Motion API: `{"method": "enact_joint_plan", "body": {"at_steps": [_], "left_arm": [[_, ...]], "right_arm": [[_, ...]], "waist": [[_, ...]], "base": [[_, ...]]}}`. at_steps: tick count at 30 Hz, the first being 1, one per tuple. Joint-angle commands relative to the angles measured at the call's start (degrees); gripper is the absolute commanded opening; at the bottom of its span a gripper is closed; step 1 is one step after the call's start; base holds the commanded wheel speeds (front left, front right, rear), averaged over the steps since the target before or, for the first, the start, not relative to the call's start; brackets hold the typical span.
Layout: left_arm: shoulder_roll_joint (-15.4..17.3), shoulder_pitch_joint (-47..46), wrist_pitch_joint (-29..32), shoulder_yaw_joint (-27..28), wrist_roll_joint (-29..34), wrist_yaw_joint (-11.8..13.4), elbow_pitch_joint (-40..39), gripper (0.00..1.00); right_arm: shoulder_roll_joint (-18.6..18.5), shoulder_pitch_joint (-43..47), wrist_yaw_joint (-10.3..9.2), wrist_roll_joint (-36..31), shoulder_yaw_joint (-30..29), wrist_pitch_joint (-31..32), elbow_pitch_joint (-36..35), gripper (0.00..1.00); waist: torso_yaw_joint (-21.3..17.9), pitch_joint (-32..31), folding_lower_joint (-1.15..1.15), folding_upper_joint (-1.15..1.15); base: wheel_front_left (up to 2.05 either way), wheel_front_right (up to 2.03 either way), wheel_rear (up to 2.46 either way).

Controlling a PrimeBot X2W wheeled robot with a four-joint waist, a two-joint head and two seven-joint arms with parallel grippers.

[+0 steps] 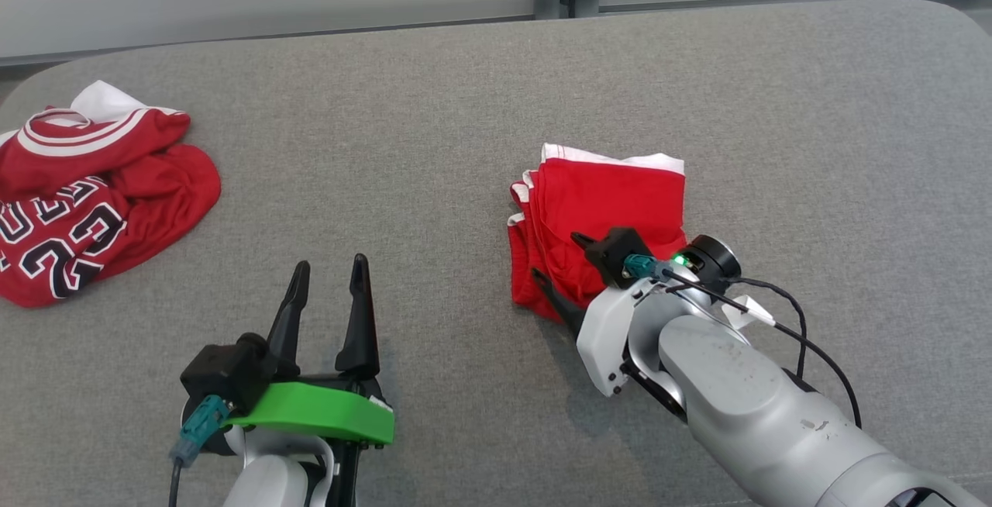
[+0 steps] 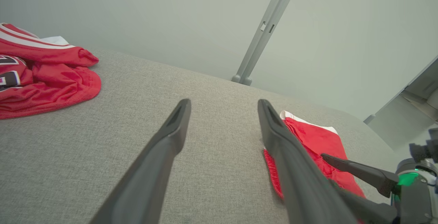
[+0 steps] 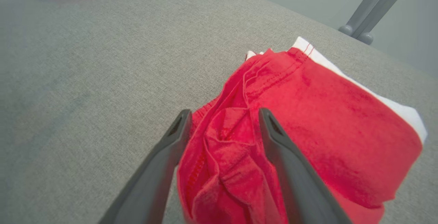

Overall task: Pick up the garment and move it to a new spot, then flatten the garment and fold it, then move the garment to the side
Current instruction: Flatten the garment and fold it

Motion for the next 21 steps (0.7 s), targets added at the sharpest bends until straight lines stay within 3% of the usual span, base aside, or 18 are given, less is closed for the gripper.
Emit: {"method": "enact_joint_plan", "body": {"at_steps": [1, 8, 17, 18, 19, 21], "left_arm": [[0.4, -0.3, -0.2, 0.1, -0.2, 0.3, 0.0, 1.00], [0.6, 0.7, -0.3, -0.3, 0.1, 0.5, -0.4, 1.00], [0.5, 1.5, 0.0, -1.7, 0.6, 1.0, -1.0, 1.00], [0.6, 1.4, 0.1, -1.7, 0.6, 1.0, -1.1, 1.00], [0.6, 1.3, 0.1, -1.8, 0.6, 1.0, -1.2, 1.00], [0.7, 0.8, 0.2, -1.9, 0.7, 1.0, -1.4, 1.00]], "right_arm": [[-0.1, 1.2, -0.06, -0.1, -0.3, -0.5, -0.5, 1.00], [-0.2, 2.9, -0.06, -0.7, -6.1, -2.8, -3.5, 1.00], [-1.9, 7.9, -0.05, -3.2, -22.3, -4.1, -9.3, 1.00], [-1.8, 8.5, -0.05, -3.4, -23.6, -4.1, -9.9, 0.74], [-1.8, 9.1, -0.04, -4.1, -24.7, -4.0, -10.4, 0.40], [-1.9, 10.1, -0.04, -5.2, -26.4, -4.1, -11.2, 0.16]], "waist": [[-0.3, -0.3, 0.00, 0.00], [-1.7, -1.3, 0.00, 0.00], [-3.1, -1.7, 0.00, 0.00], [-3.1, -1.6, 0.00, 0.00], [-3.1, -1.5, 0.00, 0.00], [-2.8, -1.1, 0.00, 0.00]], "base": [[0.00, 0.00, 0.00], [0.00, 0.00, 0.00], [0.00, 0.00, 0.00], [0.00, 0.00, 0.00], [0.00, 0.00, 0.00], [0.00, 0.00, 0.00]]}}
